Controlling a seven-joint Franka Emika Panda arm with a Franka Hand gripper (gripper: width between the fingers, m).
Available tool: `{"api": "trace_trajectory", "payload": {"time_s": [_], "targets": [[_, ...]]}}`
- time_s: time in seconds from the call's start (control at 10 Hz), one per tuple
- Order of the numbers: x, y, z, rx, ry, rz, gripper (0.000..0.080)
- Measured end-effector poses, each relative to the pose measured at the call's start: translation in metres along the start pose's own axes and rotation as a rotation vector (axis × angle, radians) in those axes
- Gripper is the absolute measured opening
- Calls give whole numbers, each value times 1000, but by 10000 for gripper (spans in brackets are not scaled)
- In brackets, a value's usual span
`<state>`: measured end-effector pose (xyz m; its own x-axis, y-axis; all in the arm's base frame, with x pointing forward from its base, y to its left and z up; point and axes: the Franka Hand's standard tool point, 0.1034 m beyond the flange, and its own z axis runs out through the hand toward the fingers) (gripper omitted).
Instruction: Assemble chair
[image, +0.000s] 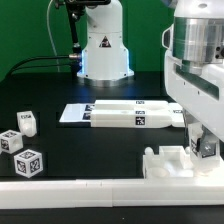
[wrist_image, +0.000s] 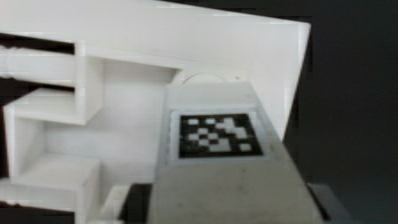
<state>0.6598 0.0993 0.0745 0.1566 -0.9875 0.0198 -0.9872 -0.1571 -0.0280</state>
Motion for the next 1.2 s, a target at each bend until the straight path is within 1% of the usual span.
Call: {"api": "trace_trajectory", "payload": {"time_s": [0.1,0.2,0.3,0.4,0.5,0.6,0.8,0.9,1.0,1.1,1.2], "targets": [[0,0,0,-1,0,-32,284],[-1,6,-1,-51,11,-146,464],[-4,4,-5,-64,16,-296,583],[-9,2,-6,-59,22,-526,583],[-12,4,-5,-62,13,-680,636],[-10,4,-5,-63,13,-703,645],[-8,3,-5,-68,15,-849,649],[-6,2,-6,-67,12,-1050,649],[-10,-3,-10,-50,15,-1216,649],[-11,-5,-11,-38,20,-1257,649],[-10,-5,-10,-41,20,-1235,601]]}}
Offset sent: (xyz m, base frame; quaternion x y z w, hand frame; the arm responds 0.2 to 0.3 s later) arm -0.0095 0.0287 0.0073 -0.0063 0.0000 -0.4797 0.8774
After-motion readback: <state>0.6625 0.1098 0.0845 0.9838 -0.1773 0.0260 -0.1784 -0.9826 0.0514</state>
